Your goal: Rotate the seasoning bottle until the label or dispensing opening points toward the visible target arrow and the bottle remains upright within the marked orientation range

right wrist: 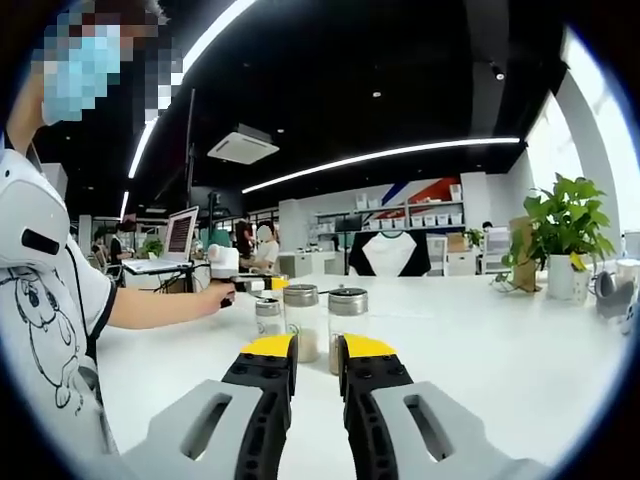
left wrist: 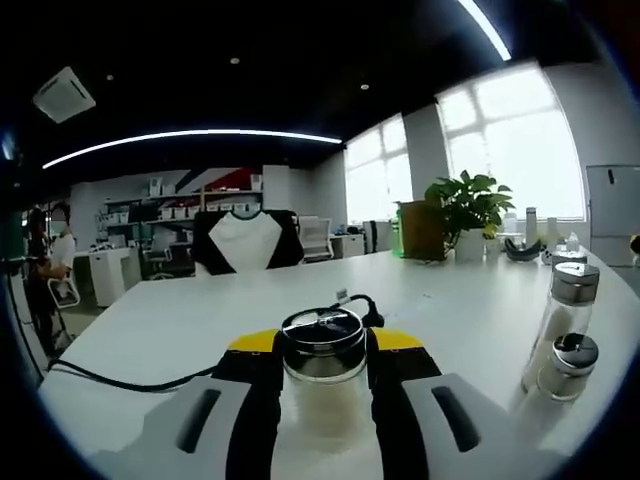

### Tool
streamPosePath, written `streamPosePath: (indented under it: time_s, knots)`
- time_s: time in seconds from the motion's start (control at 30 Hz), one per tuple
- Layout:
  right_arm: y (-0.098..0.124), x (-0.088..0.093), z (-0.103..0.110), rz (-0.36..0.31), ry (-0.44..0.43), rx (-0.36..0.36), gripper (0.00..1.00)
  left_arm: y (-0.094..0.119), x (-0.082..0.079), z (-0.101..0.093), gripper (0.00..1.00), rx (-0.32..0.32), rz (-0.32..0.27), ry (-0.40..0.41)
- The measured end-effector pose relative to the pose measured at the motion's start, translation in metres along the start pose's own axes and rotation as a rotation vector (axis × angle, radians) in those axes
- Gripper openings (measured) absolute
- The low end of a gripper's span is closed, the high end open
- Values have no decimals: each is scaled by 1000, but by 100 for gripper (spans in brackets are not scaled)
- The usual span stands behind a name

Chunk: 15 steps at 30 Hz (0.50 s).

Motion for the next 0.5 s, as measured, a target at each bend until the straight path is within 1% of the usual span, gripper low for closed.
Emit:
streamPosePath:
  time_s: [0.1,0.17,0.27,0.5]
  knots:
    - [-1,1,2,0,-4,-6,14,5,-1,-1,34,19,11,3]
    - [-1,2,3,1,-5,-8,14,11,-2,-3,34,46,20,10]
    - [-1,3,5,3,-9,-11,14,18,-6,-9,34,80,27,-28]
    - [-2,1,9,-9,-13,-23,14,32,-13,-16,33,117,27,-14]
Point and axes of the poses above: the point that each gripper's makers call its tool centre point, and the gripper's own axes: y roughly backward along the fingers, z roughly to its left, x roughly out of its underside, the point moved 7 cm from there along y, roughly backward along the fingers, and after that the axes turned 13 degrees about -z, right-handed, at the moved point
